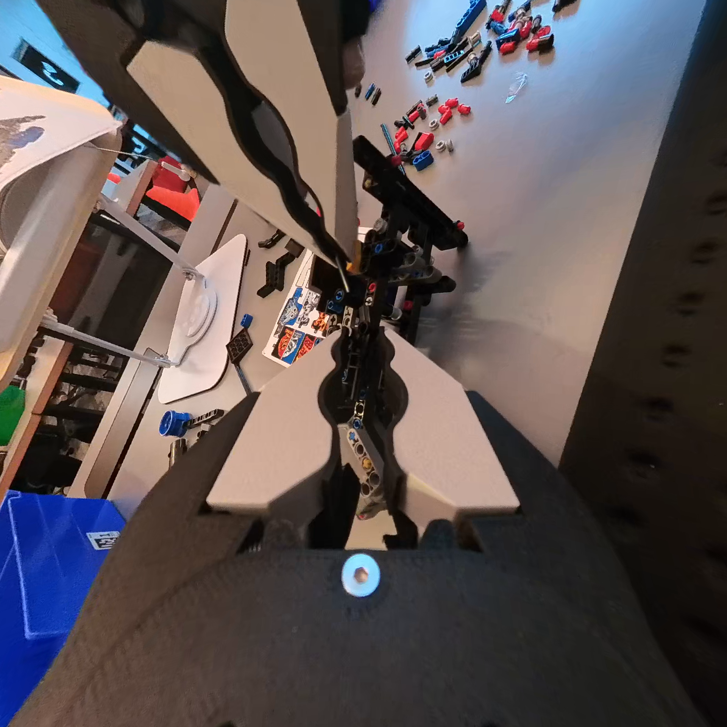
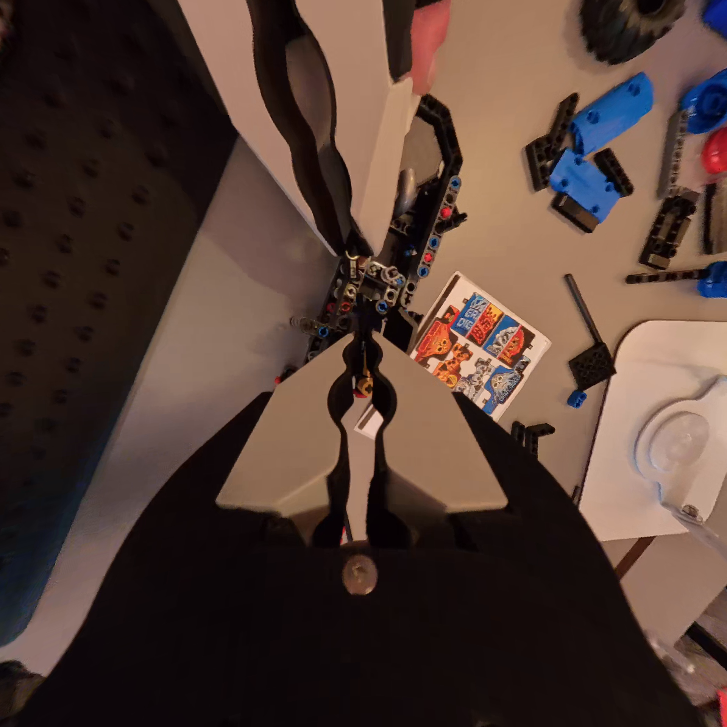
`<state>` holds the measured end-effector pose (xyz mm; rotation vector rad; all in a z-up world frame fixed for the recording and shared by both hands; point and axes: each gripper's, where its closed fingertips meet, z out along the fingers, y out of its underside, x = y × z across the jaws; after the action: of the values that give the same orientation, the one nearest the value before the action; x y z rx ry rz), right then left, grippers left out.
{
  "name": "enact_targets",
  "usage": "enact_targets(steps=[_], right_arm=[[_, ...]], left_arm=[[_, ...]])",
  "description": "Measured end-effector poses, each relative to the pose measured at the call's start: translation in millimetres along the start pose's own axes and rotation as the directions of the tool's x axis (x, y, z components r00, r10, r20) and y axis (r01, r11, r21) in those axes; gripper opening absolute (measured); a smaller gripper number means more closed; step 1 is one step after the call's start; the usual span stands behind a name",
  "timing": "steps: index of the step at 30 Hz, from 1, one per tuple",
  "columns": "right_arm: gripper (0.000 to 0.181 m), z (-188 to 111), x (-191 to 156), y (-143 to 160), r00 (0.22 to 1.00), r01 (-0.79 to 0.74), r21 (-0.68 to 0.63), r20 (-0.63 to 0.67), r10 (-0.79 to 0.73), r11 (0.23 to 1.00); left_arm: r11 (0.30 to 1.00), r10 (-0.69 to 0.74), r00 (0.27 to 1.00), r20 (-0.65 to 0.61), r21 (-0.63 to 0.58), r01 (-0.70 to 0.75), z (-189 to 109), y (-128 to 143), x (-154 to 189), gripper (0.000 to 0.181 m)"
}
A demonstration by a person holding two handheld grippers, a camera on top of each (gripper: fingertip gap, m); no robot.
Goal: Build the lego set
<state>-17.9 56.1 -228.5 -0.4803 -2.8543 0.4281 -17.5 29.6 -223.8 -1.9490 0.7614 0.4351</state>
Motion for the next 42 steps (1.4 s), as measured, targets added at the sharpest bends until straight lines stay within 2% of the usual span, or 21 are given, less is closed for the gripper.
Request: enact_targets(steps=[8,16,27,32,42], right_arm=[[0.000,7,-1,5,0.992,0.049,-0.061,0.122,-0.041,0.997],[0.000,7,-2,-4,0.978,0.103,0.004,0.182,-0.102,0.995],[0.000,11,-3,-2,0.975,0.140,0.027,0.170,-0.143,0.990],[0.000,4,-4,-7,0.972,0.139,0.088,0.176,-0.153,0.986],[0.000,6,-4,-6,0.968,0.137,0.019,0.208,-0.138,0.990]], left_arm=[[1.000,0.000,1.000,0.005,0.009,0.000,-1,0,0,0.012],[1.000,0.003,1.000,0.007,0.014,-0.003,-2,0,0,0.013],[1.000,-0.002,1.000,0.013,0.021,0.001,-5,1,1,0.011],[1.000,0.002,1.000,0.020,0.022,-0.002,-5,1,1,0.011],[1.000,0.005,1.000,0.027,0.022,-0.005,-4,2,0,0.011]])
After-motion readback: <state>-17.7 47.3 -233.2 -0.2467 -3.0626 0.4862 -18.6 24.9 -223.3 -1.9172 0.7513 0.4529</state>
